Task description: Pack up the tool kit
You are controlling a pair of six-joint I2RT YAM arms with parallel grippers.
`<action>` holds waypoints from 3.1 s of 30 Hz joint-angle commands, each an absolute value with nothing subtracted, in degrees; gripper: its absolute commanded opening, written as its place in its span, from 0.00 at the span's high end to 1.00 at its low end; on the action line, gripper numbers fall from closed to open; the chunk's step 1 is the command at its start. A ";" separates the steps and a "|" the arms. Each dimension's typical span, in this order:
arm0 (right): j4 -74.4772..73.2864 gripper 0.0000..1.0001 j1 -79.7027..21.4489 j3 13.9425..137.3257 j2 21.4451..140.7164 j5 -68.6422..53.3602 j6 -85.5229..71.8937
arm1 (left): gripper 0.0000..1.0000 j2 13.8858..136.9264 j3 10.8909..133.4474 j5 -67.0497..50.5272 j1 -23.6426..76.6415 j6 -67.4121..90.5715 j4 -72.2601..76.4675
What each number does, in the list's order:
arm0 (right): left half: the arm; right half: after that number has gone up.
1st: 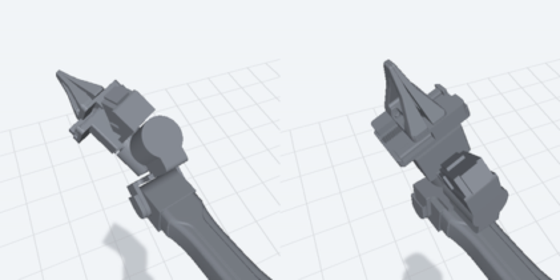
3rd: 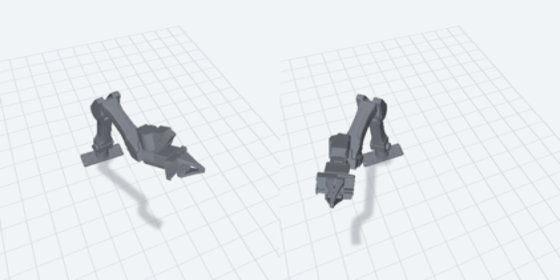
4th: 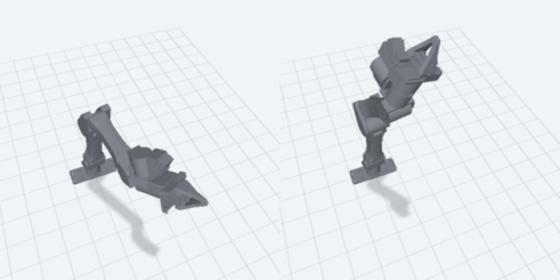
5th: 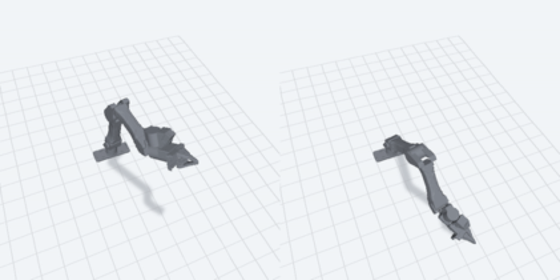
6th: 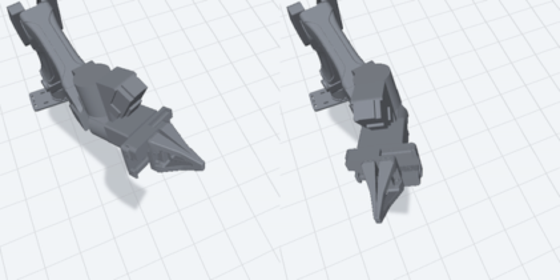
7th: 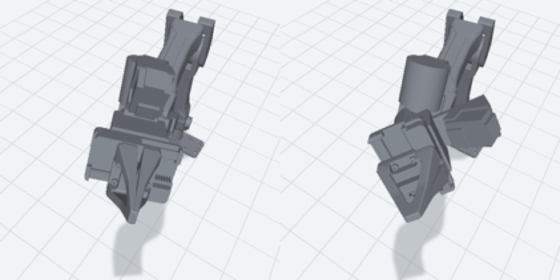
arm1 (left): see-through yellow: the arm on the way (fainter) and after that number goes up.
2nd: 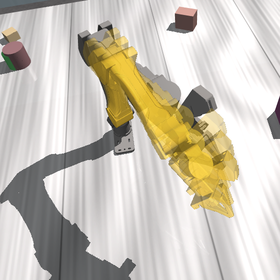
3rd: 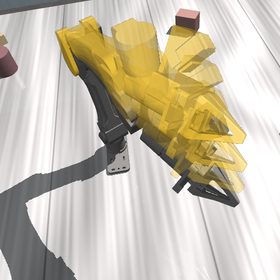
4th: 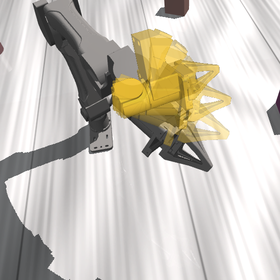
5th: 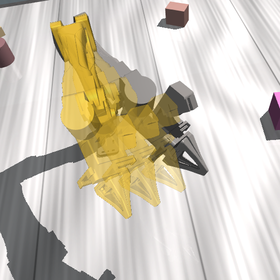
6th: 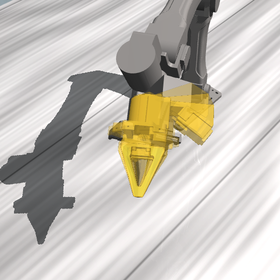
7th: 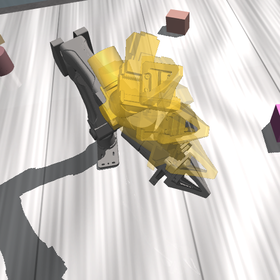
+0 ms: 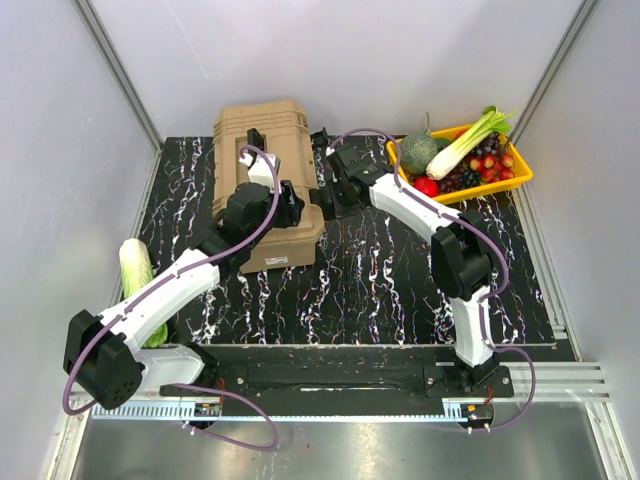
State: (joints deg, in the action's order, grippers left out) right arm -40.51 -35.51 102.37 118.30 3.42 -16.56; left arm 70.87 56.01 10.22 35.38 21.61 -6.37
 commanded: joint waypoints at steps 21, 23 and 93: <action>-28.40 1.00 -38.76 101.87 123.31 -14.67 -12.91 | 0.63 75.76 40.87 -4.13 34.80 26.72 -15.82; -26.46 1.00 -38.76 100.12 122.78 -15.12 -14.40 | 0.63 76.11 40.35 -4.04 34.80 26.54 -16.00; -0.53 0.49 -28.83 93.52 111.08 -32.60 -30.85 | 0.24 71.90 66.36 -18.63 0.97 22.33 -25.49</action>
